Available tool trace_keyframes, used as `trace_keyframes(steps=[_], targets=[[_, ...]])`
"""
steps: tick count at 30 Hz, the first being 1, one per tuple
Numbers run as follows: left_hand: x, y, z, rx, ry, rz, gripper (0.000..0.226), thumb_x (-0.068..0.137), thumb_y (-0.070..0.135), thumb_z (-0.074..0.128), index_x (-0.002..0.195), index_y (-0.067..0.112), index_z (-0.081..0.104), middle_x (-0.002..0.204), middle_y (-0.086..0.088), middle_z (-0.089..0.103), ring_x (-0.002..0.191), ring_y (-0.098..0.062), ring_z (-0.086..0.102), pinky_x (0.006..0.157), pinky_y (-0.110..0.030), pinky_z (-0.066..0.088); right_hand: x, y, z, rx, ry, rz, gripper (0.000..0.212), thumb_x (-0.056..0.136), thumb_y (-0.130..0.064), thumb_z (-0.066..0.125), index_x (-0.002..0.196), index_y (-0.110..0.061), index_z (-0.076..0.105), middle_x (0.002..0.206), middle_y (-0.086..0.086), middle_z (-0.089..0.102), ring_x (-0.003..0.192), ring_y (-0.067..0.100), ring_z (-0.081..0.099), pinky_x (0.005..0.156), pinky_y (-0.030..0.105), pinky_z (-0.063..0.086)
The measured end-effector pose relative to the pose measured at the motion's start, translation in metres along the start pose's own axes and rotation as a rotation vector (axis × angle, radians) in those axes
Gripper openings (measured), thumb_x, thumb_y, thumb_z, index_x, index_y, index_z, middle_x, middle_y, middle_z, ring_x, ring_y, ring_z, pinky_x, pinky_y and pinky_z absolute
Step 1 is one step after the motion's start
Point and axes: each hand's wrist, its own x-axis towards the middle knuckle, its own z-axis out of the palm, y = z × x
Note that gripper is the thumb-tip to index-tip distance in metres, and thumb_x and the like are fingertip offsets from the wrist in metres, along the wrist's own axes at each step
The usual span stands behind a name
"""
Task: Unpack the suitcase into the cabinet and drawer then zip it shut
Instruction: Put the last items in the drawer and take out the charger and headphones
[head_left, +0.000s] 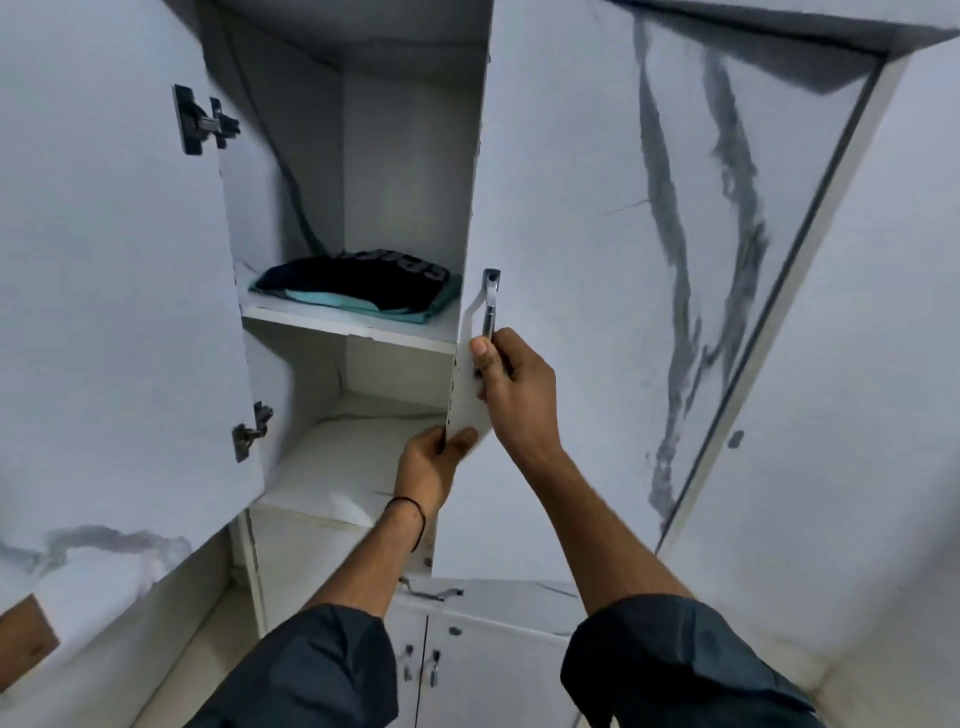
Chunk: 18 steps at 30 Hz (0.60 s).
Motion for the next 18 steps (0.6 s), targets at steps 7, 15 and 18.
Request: trace_keyframes(steps=[7,15,18], targets=[[0.069,-0.01,0.011,0.044,-0.051,-0.033,0.017,0.094,0.027,0.062,0.092,0.014,0.073,0.093,-0.003,0.075,0.088,-0.019,0.069,0.077,-0.028,0.051,0.045,0.032,0.024,-0.111,0.053,0.008,0.038,0.101,-0.048,0.051,0.075,-0.021,0.046,0.065,0.007,0.055,0.062,0.034,0.059,0.058,0.051,0.052],[0.083,-0.018,0.008,0.088,-0.091,-0.048,0.032,0.093,0.033,0.063,0.083,0.002,0.065,0.083,-0.008,0.072,0.075,-0.021,0.061,0.069,-0.028,0.047,0.047,0.043,0.031,-0.182,0.123,-0.018,0.038,0.1,-0.053,0.048,0.075,-0.025,0.042,0.061,0.002,0.051,0.057,0.032,0.059,0.054,0.048,0.051],[0.08,-0.006,0.005,0.172,-0.109,-0.082,0.04,0.093,0.036,0.063,0.066,0.009,0.05,0.065,-0.004,0.056,0.064,-0.02,0.049,0.06,-0.026,0.038,0.045,0.034,0.03,-0.177,0.094,0.016,0.039,0.1,-0.052,0.049,0.077,-0.021,0.044,0.064,0.005,0.054,0.059,0.035,0.059,0.055,0.05,0.052]])
